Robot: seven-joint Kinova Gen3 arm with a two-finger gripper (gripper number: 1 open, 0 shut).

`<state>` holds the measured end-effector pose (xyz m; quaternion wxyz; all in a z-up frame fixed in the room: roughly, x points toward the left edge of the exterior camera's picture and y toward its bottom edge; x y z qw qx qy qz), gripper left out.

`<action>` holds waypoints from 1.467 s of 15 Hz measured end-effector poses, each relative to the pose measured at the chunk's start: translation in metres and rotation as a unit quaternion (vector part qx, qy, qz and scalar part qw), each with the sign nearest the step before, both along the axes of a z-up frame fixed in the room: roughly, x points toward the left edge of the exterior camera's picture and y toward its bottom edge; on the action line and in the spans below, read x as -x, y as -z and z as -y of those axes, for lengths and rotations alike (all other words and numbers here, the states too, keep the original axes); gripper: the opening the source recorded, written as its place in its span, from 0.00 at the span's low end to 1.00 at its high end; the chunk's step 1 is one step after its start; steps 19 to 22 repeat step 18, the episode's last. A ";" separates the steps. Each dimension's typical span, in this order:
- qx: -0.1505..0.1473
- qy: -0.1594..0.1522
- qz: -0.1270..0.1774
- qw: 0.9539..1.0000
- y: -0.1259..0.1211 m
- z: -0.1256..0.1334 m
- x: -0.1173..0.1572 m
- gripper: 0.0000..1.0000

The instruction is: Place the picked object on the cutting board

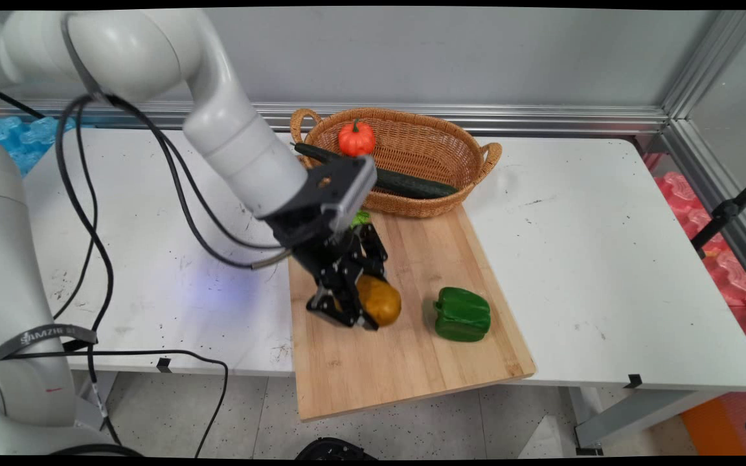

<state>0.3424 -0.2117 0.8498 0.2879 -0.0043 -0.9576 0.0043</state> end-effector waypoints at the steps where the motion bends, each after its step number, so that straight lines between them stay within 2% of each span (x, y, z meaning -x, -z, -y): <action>1: 0.002 0.007 0.002 1.000 0.007 -0.002 0.003 0.00; 7: 0.008 0.037 0.012 0.999 0.050 -0.007 0.021 0.00; 14: 0.013 0.048 0.017 0.999 0.082 -0.005 0.033 0.00; 15: 0.014 0.050 0.016 0.999 0.084 -0.005 0.033 1.00; 22: 0.015 0.053 0.011 0.998 0.087 -0.005 0.035 1.00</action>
